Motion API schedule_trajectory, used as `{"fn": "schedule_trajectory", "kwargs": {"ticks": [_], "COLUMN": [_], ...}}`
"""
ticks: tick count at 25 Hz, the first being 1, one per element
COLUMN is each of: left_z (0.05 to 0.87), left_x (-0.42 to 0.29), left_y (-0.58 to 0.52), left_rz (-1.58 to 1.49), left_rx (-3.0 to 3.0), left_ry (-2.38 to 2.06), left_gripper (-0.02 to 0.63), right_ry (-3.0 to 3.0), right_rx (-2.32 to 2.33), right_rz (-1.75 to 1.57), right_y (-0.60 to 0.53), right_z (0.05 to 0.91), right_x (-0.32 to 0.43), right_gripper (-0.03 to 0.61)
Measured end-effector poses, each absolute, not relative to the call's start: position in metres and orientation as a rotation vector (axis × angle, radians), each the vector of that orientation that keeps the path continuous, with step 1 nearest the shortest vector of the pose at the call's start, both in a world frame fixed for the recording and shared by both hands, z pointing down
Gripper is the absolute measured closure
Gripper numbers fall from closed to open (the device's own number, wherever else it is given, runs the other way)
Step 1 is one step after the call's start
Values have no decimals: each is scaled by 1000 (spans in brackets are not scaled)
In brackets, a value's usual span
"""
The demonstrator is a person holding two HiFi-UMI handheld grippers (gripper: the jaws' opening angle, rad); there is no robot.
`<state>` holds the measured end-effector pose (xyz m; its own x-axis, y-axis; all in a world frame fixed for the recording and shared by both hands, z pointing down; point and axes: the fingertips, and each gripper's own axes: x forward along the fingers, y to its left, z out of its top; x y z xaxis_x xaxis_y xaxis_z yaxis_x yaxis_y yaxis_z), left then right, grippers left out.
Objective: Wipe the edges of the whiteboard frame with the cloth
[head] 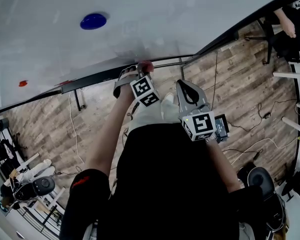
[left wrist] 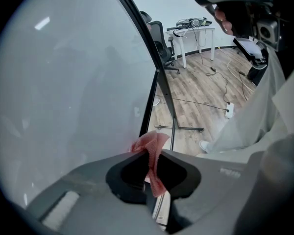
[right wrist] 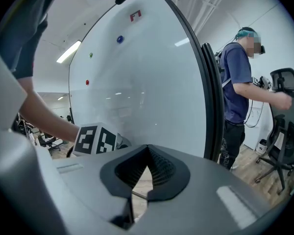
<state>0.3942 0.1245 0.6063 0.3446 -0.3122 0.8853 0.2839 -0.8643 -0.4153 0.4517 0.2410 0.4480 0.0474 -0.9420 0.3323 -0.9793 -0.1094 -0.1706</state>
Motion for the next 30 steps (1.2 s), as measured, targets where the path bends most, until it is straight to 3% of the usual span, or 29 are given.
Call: {"fn": "schedule_trajectory", "kwargs": {"ticks": [30], "left_z": [610], "left_x": [432], "left_y": [146], "left_rz": [-1513], "left_rx": [-2081], "left_ry": [-37], "left_gripper": [571], "right_ry": [-1947], "right_rx": [2310], "right_rz": [579], "right_y": [259], "right_z": [451], "right_x": [485], "right_gripper": [577]}}
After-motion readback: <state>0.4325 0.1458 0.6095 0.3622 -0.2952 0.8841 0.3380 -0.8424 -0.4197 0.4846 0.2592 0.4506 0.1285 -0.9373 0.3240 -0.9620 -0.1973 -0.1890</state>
